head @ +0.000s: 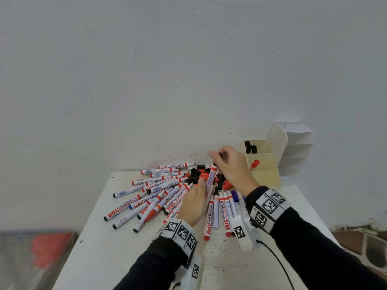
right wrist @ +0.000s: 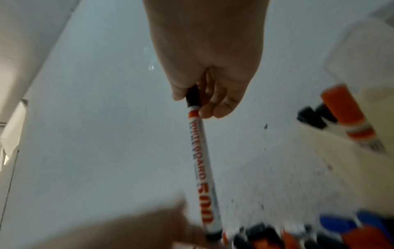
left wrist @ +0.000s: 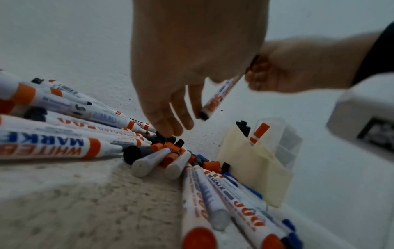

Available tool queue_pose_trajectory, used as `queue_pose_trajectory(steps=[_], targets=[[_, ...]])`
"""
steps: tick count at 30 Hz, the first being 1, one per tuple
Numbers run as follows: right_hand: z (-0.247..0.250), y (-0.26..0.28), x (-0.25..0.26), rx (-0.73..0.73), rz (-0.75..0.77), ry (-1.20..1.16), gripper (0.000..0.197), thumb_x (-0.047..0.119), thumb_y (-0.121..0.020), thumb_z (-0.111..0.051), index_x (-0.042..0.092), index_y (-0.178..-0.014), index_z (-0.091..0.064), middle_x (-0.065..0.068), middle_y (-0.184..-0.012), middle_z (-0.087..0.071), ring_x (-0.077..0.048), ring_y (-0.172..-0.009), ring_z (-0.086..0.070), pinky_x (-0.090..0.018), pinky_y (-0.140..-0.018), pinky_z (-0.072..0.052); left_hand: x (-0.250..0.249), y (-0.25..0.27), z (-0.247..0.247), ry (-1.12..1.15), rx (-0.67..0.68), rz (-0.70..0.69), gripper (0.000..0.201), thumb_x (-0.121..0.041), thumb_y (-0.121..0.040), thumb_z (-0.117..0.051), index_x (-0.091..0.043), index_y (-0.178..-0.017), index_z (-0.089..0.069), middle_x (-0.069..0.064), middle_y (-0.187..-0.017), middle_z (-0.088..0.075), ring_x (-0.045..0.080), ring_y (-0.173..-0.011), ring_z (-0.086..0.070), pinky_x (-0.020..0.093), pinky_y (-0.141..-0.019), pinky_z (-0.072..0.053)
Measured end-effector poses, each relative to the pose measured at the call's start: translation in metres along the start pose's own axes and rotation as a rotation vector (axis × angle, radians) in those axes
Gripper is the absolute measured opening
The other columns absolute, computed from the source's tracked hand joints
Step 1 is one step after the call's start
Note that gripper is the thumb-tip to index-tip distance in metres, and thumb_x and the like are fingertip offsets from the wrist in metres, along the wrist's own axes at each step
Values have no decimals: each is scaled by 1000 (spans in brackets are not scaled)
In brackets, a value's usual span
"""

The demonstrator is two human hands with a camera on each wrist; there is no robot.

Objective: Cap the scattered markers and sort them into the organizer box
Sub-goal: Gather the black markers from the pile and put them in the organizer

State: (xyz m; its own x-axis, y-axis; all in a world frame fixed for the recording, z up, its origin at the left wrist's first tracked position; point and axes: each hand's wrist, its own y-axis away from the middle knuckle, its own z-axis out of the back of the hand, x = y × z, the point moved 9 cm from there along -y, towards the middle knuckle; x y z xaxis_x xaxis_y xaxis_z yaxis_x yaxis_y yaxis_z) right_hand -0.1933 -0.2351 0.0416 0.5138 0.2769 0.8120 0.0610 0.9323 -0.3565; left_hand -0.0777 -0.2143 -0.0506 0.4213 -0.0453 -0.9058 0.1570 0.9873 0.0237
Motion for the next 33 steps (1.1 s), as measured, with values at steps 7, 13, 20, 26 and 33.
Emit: queue_pose_trajectory(steps=[7, 13, 20, 26, 33], targets=[[115, 4, 36, -557, 285, 154, 12, 11, -91, -56, 2, -97, -61, 1, -82, -56, 8, -70, -56, -7, -69, -42, 27, -23, -20, -636, 78, 73, 28, -27, -96, -43, -11, -117, -53, 6, -112, -58, 20, -100, -57, 32, -87, -49], [142, -9, -19, -543, 154, 300, 22, 11, -92, -54, 0, -109, -61, -18, -103, -59, -21, -95, -56, -23, -88, -43, 30, -29, -26, -760, 84, 108, 28, -23, -95, -46, -12, -121, -49, 6, -118, -57, 20, -106, -57, 31, -89, -48], [121, -27, -70, -345, -2, 336, 19, 8, -91, -53, 3, -109, -60, -16, -100, -63, -17, -82, -57, -21, -77, -41, 29, -29, -27, -736, 87, 144, 26, -23, -93, -50, -10, -115, -51, 5, -111, -58, 18, -98, -59, 29, -86, -50], [104, -28, -95, -186, -160, 382, 31, 9, -97, -40, 2, -122, -56, -17, -118, -62, -28, -110, -56, -22, -87, -36, 25, -26, -15, -580, 26, 127, 25, -25, -94, -48, -6, -108, -56, 8, -114, -53, 17, -94, -58, 29, -88, -50], [98, -28, -90, -96, -219, 371, 33, 13, -99, -35, -3, -117, -57, -22, -115, -61, -31, -106, -55, -30, -87, -39, 29, -19, 4, -427, -97, 137, 27, -24, -98, -41, -5, -117, -46, 12, -115, -53, 18, -89, -56, 27, -77, -50]])
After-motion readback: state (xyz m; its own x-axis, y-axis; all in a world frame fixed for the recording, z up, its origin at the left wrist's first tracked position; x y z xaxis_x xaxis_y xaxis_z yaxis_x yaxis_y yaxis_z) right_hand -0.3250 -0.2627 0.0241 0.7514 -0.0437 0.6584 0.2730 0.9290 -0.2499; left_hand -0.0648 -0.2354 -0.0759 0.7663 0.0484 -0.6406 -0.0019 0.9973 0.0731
